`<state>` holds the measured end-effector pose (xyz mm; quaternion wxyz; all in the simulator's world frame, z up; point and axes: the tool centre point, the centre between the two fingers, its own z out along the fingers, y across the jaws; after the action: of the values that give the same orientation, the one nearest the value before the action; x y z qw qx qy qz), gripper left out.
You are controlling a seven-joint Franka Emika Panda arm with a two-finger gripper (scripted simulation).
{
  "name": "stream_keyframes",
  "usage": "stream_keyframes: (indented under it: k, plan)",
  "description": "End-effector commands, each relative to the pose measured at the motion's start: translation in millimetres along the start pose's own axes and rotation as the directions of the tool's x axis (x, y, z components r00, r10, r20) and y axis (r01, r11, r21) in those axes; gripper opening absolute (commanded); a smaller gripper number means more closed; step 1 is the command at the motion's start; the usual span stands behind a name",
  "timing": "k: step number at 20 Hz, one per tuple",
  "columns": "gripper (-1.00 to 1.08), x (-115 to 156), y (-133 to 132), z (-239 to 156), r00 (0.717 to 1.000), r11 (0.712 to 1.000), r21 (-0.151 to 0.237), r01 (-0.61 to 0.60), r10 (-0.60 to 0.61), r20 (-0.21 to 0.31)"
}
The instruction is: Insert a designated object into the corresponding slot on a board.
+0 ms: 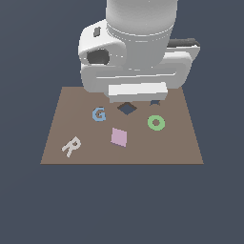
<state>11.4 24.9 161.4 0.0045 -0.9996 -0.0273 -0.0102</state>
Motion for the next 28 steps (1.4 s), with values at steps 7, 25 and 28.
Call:
stream_keyframes:
  k: [7, 25, 28]
  plan:
    - [1.00, 4, 2, 8, 1.000, 1.000, -0.001, -0.010, 0.010, 0.001]
    - [1.00, 48, 32, 98, 0.992, 0.992, -0.011, -0.122, 0.123, 0.017]
    - [1.00, 52, 35, 106, 0.991, 0.991, -0.011, -0.134, 0.134, 0.018]
